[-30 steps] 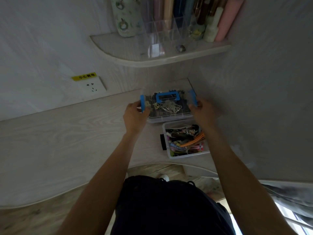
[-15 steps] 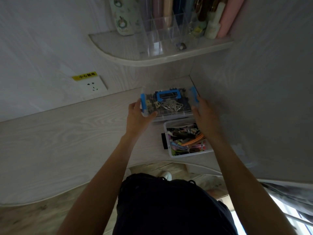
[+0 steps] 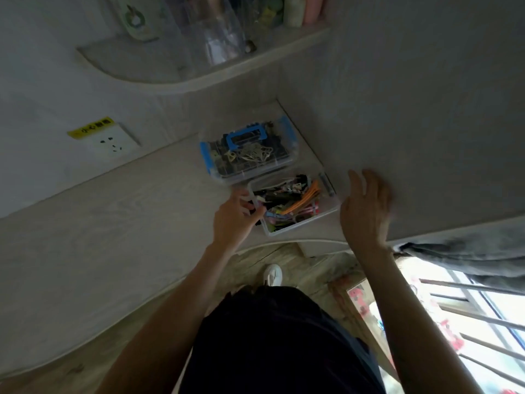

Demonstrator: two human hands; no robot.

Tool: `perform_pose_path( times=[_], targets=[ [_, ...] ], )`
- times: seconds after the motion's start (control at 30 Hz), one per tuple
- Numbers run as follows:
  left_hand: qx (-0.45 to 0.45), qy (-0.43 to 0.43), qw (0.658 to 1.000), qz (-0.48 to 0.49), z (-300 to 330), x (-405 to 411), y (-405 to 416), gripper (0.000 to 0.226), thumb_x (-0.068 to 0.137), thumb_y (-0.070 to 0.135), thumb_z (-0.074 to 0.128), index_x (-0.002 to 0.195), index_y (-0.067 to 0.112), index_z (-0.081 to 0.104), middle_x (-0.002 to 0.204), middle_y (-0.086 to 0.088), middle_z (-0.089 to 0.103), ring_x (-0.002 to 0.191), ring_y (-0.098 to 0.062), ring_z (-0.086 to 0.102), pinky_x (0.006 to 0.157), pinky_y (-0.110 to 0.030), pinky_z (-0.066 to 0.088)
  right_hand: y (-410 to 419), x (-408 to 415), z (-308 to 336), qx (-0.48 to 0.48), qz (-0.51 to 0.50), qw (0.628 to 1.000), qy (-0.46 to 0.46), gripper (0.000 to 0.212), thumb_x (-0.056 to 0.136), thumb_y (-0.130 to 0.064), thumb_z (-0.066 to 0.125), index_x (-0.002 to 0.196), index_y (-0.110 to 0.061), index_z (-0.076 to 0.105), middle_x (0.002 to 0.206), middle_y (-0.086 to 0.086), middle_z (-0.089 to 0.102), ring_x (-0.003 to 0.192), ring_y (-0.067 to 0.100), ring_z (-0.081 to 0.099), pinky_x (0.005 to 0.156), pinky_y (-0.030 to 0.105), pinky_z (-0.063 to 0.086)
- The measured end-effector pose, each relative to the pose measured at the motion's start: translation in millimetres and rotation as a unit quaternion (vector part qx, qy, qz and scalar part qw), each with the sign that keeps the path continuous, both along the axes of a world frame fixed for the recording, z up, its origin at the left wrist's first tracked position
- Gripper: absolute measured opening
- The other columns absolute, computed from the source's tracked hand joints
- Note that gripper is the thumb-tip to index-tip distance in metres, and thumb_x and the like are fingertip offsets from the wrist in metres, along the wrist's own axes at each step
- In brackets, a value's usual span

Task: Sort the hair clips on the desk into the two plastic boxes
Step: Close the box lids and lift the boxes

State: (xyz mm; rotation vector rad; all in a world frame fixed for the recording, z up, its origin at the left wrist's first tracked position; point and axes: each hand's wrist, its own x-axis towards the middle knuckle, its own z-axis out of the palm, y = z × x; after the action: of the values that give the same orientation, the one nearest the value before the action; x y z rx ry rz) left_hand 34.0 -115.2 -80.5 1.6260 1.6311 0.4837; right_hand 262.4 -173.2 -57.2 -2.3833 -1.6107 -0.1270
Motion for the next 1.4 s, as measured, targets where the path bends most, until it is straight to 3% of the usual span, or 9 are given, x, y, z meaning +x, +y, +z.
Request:
perform_pose_path(
  times=[0.2,0.3,0.53,0.7,0.8,1.0,1.17,1.3,1.4],
  targets=[
    [-0.066,-0.051,0.996,0.013,-2.2,-3.4,3.0,0.032,0.08,0.032,0.07,0.104,0.015,0.057,0.088,0.0,0.068,0.072,-0.015,0.069,0.07,-0.037,0.059,4.5,3.4,14.7,-0.018,-0.071,0.992,0.102,0.043,0.084,0.005,0.046,0.125,-0.006,0.052,0.116,0.023,0.056,0.112,0.039,0.047,0.089,0.043,0.043],
    [-0.078,-0.052,0.996,0.011,-2.9,-17.4,0.9,0.03,0.082,0.033,0.069,0.104,0.019,0.054,0.086,0.004,0.065,0.074,-0.012,0.066,0.066,-0.029,0.055,-0.5,3.1,30.3,-0.019,-0.074,0.987,0.142,0.028,0.088,-0.006,0.052,0.114,-0.009,0.062,0.11,0.018,0.062,0.101,0.035,0.057,0.08,0.037,0.048],
    [-0.116,-0.124,0.984,0.052,-14.0,-69.1,-8.4,0.025,0.084,0.029,0.066,0.106,0.023,0.055,0.092,0.0,0.068,0.086,-0.019,0.067,0.084,-0.046,0.055,-28.0,-66.9,66.3,0.133,0.08,0.983,0.103,0.025,0.079,0.005,0.061,0.103,-0.002,0.065,0.095,0.019,0.064,0.083,0.033,0.061,0.068,0.026,0.041],
    [-0.125,-0.142,0.98,0.054,-8.9,-77.2,-9.8,0.026,0.088,0.029,0.061,0.114,0.024,0.057,0.097,-0.002,0.067,0.089,-0.018,0.066,0.085,-0.039,0.055,-14.4,-102.1,68.5,0.149,0.118,0.976,0.102,0.016,0.087,0.002,0.048,0.1,-0.005,0.054,0.1,0.018,0.058,0.069,0.021,0.05,0.053,0.029,0.04],
    [-0.121,-0.138,0.981,0.06,-7.5,-77.9,-10.7,0.028,0.096,0.029,0.047,0.118,0.015,0.057,0.1,-0.006,0.066,0.081,-0.011,0.063,0.072,-0.025,0.053,-4.9,-113.8,64.0,0.173,0.206,0.961,0.071,0.009,0.089,0.0,0.044,0.093,-0.003,0.051,0.089,0.018,0.06,0.064,0.023,0.052,0.054,0.03,0.038],
    [-0.173,-0.217,0.953,0.121,-2.2,-75.6,-14.1,0.043,0.097,0.047,0.033,0.105,0.017,0.062,0.092,-0.004,0.067,0.083,-0.018,0.064,0.074,-0.029,0.051,-9.5,-118.9,10.1,0.157,0.324,0.932,0.039,0.008,0.082,0.0,0.056,0.082,-0.007,0.059,0.085,0.012,0.066,0.076,0.029,0.059,0.065,0.04,0.049],
    [-0.185,-0.242,0.944,0.124,-2.2,-75.3,-15.1,0.038,0.091,0.051,0.045,0.098,0.018,0.061,0.093,-0.004,0.067,0.086,-0.021,0.066,0.079,-0.035,0.054,-29.8,-111.3,-34.6,0.022,0.34,0.937,0.078,0.021,0.073,-0.019,0.068,0.092,-0.019,0.059,0.119,0.01,0.061,0.115,0.025,0.046,0.098,0.045,0.041],
    [-0.154,-0.223,0.957,0.107,-2.4,-75.0,-19.7,0.034,0.078,0.02,0.072,0.11,0.017,0.059,0.09,0.001,0.065,0.087,-0.02,0.065,0.079,-0.032,0.056,-29.8,-103.8,-38.6,-0.028,0.335,0.932,0.135,0.022,0.08,-0.034,0.058,0.098,-0.021,0.06,0.129,0.007,0.056,0.124,0.023,0.046,0.104,0.047,0.039],
    [-0.139,-0.213,0.961,0.109,-2.2,-74.6,-21.1,0.036,0.074,0.013,0.075,0.105,0.022,0.059,0.087,0.003,0.064,0.087,-0.019,0.065,0.082,-0.035,0.056,-24.2,-103.4,-30.8,0.037,0.278,0.94,0.196,0.019,0.085,-0.026,0.062,0.1,-0.016,0.062,0.126,0.011,0.057,0.12,0.028,0.05,0.097,0.043,0.044]
  ],
)
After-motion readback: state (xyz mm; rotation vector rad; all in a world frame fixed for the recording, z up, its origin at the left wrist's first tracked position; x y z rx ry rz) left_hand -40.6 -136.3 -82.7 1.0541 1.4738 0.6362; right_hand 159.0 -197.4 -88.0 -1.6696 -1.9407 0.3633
